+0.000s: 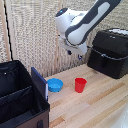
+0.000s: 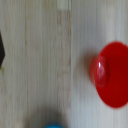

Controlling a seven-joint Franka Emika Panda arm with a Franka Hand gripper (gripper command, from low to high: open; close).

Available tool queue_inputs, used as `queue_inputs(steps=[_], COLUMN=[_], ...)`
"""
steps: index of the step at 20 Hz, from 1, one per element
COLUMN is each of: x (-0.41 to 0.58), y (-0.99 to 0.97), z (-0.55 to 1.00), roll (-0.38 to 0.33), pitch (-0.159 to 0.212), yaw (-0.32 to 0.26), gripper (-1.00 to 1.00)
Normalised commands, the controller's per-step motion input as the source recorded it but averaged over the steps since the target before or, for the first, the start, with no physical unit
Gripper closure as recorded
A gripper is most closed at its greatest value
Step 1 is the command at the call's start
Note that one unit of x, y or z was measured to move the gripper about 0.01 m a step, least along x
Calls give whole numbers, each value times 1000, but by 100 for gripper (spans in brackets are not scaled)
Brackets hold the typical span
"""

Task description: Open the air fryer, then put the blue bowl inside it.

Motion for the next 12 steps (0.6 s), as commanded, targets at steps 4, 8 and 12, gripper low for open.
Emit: queue_inputs(steps=[4, 8, 12], x=[-237, -221, -176], y=[-571, -631, -619], z=[-249, -208, -197], roll=[-247, -191, -162], pitch=[-72, -87, -98], yaw=[52, 104, 147], gripper=[-100, -100, -100])
